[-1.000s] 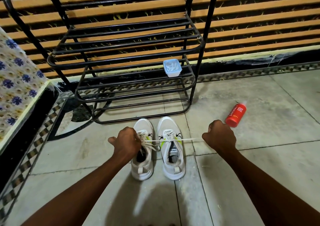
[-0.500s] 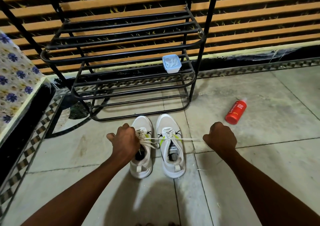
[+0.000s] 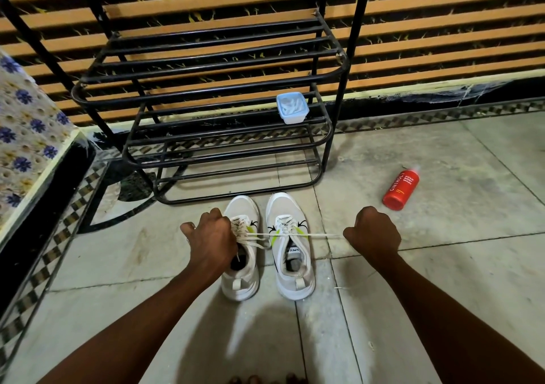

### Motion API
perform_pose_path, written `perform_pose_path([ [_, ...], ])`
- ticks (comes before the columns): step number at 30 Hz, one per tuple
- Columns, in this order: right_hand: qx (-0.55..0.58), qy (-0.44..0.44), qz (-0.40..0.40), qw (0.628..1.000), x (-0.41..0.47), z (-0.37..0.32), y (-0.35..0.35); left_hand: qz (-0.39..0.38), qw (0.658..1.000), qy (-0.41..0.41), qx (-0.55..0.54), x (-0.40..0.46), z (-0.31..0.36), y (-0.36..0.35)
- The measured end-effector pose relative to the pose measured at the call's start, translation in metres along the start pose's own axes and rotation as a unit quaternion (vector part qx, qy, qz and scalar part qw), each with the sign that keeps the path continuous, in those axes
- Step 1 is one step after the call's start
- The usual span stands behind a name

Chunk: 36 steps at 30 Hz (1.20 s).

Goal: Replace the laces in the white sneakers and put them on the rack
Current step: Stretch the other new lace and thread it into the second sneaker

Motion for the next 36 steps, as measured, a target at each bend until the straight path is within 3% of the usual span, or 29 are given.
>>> perform_pose_path([
  [16,-0.037,0.021,-0.001,0.999,-0.003,-0.002,0.0,0.0,1.0,-0.009,0.022,-0.002,0.0,0.006],
  [26,-0.047,0.036,-0.016,0.998,-0.008,-0.004,0.0,0.013,1.0,0.004,-0.001,0.001,-0.008,0.007],
  [29,-0.059,0.033,-0.024,0.997,-0.005,0.0,-0.003,0.021,0.999,-0.024,-0.032,0.002,-0.011,0.008],
  [32,-0.088,0.043,-0.062,0.993,0.002,0.006,-0.006,0.045,0.991,-0.114,-0.057,0.006,-0.017,0.016],
  [36,-0.106,0.105,-0.249,0.957,0.009,0.006,-0.018,0.015,0.968,-0.124,-0.218,0.007,-0.024,0.034],
])
Point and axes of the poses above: each hand's wrist, its own x-axis towards the middle knuckle, its own y-axis out of the back of the hand, z = x × y, the point moved 5 cm from there along x, towards the middle knuckle, and after that the axes turned 2 degrees about -y, right-handed, at the moved point
